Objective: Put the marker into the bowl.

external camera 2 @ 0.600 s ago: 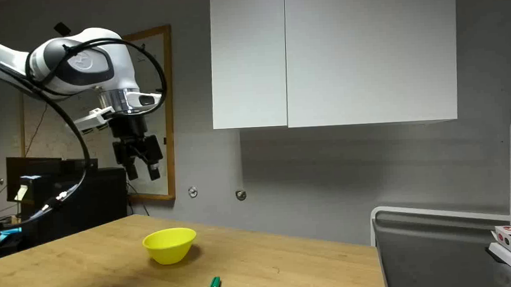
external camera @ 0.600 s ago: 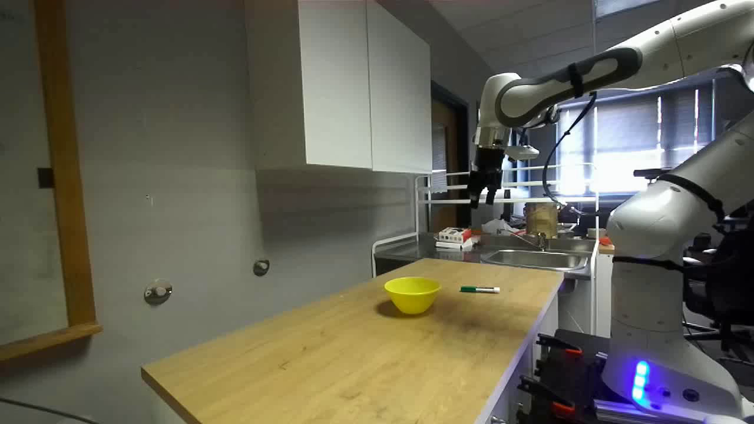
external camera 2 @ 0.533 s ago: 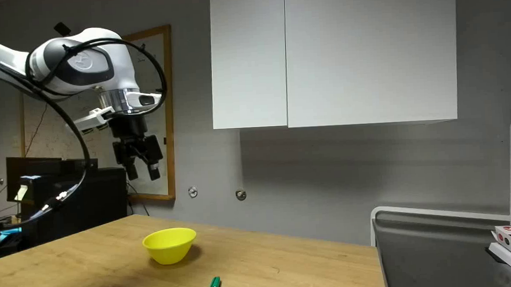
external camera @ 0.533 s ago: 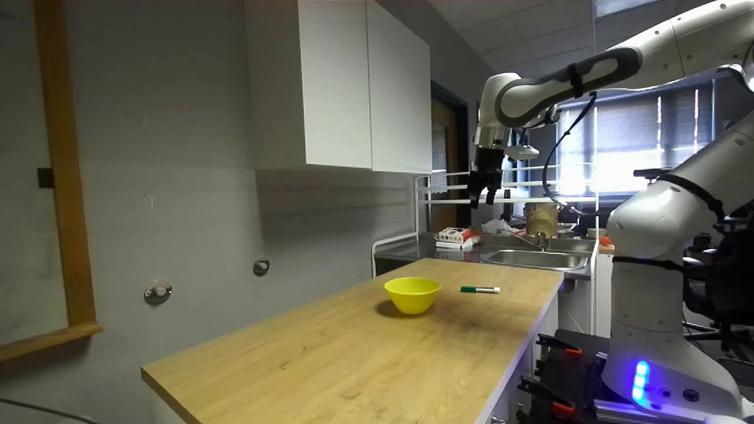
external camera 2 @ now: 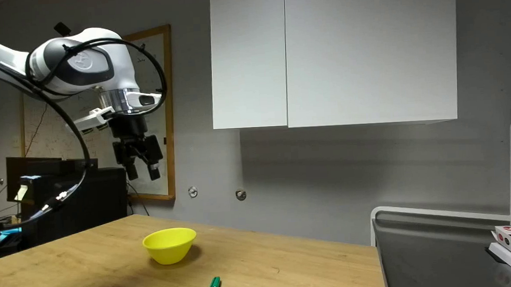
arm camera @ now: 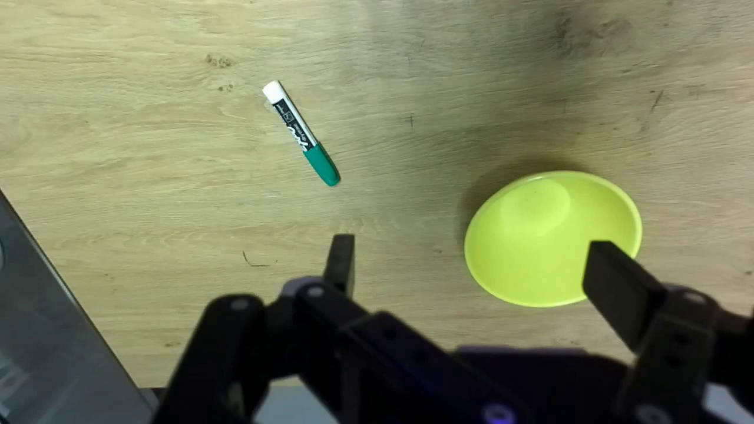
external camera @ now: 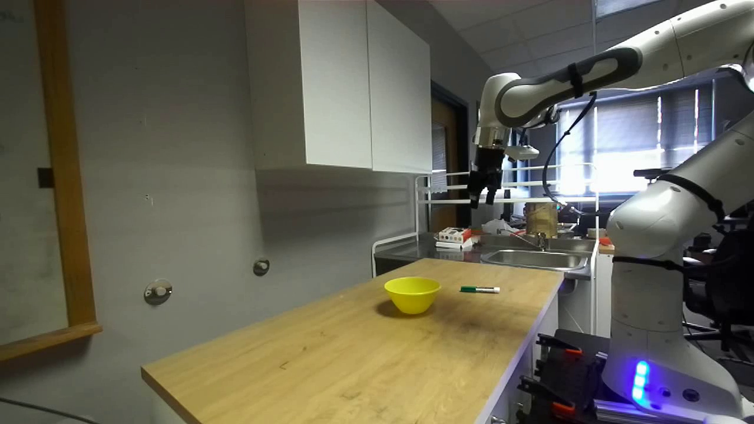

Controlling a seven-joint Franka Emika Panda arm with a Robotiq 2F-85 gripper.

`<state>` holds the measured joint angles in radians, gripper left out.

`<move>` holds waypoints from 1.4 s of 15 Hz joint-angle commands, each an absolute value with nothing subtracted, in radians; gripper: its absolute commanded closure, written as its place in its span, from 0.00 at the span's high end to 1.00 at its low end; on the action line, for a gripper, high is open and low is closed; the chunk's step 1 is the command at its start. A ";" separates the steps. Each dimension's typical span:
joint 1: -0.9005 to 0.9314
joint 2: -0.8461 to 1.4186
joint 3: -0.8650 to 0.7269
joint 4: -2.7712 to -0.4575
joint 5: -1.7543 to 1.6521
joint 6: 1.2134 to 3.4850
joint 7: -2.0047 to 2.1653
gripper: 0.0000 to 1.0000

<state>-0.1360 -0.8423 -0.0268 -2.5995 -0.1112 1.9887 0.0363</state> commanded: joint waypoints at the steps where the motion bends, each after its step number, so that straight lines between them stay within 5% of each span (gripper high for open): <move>1: -0.128 -0.842 -0.033 -2.598 -0.117 1.987 0.041 1.00; 12: -0.115 -0.713 -0.052 -2.578 -0.113 2.049 0.014 1.00; 21: -0.075 -0.344 -0.187 -2.466 -0.051 2.169 -0.238 1.00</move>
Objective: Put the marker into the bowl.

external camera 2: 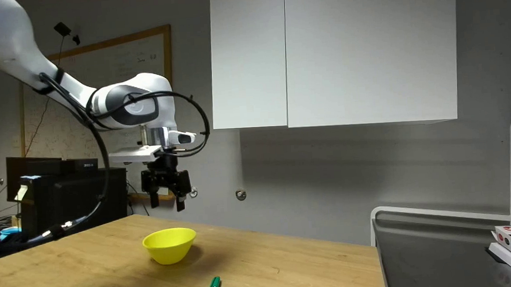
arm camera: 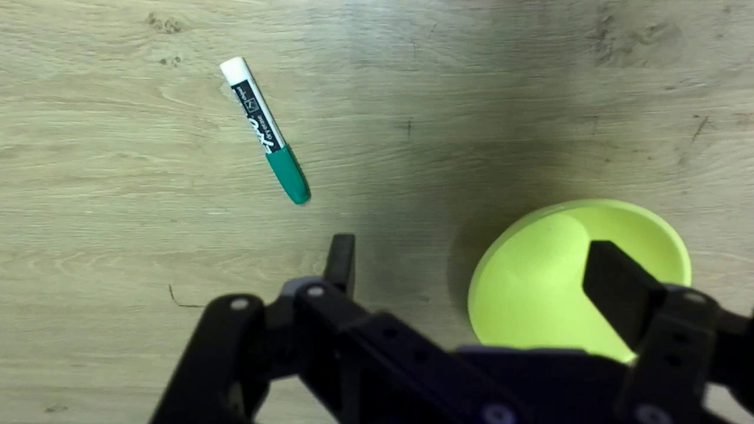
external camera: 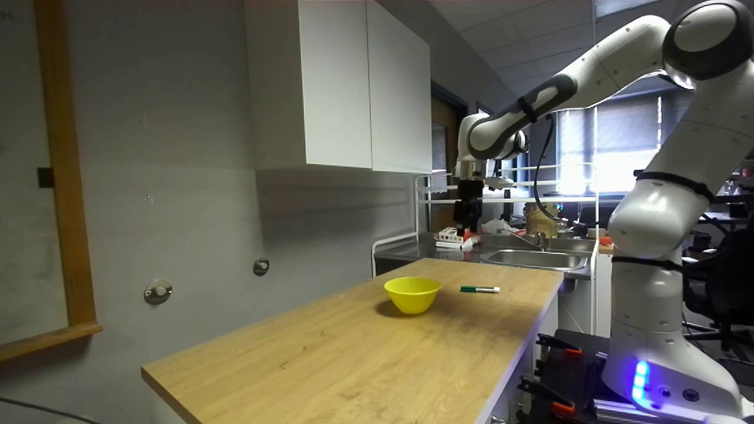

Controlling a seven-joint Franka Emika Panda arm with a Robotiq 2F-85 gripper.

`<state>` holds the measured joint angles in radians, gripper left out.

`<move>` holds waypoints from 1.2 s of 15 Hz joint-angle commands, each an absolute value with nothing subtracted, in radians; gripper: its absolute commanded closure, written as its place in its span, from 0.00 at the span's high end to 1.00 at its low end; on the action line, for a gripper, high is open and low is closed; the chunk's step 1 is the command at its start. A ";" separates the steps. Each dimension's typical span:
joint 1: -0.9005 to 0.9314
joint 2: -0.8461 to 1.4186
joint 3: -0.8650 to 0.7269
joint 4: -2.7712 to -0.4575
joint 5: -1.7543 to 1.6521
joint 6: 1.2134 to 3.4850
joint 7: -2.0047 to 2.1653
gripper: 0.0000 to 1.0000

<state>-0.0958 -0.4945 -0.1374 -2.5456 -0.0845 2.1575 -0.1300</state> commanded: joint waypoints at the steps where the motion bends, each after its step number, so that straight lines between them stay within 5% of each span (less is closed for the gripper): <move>1: -0.076 -0.301 -0.200 -2.448 -0.047 2.172 -0.280 1.00; 18: -0.253 0.135 -0.235 -2.263 0.090 2.294 -0.594 1.00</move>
